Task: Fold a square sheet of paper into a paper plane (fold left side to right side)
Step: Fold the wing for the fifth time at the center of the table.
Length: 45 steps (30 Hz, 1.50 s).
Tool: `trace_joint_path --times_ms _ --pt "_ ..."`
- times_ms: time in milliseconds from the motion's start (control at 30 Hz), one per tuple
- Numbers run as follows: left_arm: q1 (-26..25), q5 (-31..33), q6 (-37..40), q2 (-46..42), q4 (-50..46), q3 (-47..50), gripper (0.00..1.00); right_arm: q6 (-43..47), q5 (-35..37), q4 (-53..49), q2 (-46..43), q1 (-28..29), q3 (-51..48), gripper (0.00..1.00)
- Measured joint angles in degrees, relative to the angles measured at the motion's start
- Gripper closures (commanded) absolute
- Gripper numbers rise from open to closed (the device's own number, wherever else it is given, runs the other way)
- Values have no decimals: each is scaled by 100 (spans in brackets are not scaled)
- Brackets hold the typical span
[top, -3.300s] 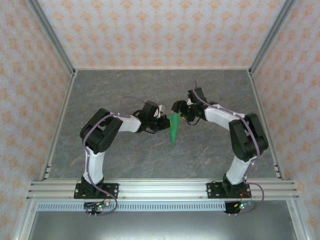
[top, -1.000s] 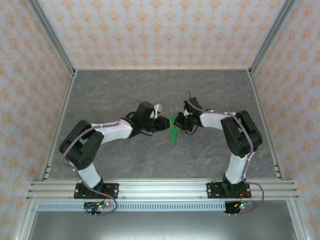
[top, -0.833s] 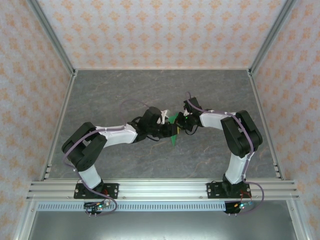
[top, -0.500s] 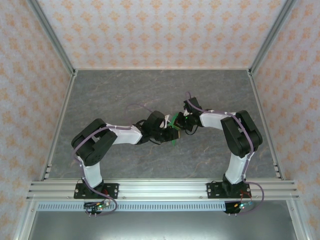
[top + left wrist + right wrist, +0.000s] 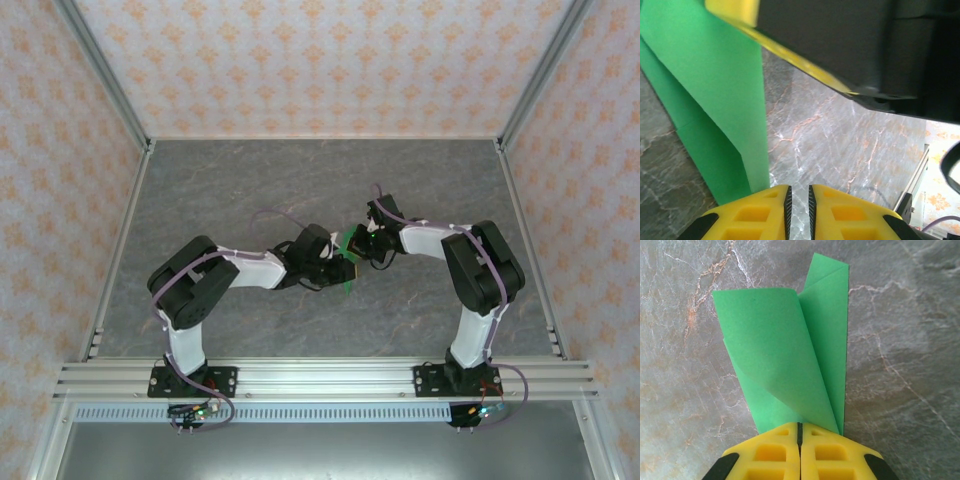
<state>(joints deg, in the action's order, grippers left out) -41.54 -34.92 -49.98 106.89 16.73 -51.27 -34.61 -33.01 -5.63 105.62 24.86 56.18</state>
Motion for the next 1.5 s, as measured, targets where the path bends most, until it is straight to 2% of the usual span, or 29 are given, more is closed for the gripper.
trace_joint_path --times_ms 433,967,1133,1300,1500 --pt "0 140 37 39 -109 2 82 2 0 0 0 0 0 92" --pt "-90 533 50 42 -380 48 91 0 -9 57 -63 0 -52 95" --pt "-162 719 35 42 -581 -46 94 22 184 -35 -439 -2 -186 96" --pt "-236 870 33 42 -802 -166 95 114 341 -125 -1270 -2 -404 98" --pt "-317 1060 33 52 -1056 -310 96 -52 155 271 -1762 -2 -1115 100"
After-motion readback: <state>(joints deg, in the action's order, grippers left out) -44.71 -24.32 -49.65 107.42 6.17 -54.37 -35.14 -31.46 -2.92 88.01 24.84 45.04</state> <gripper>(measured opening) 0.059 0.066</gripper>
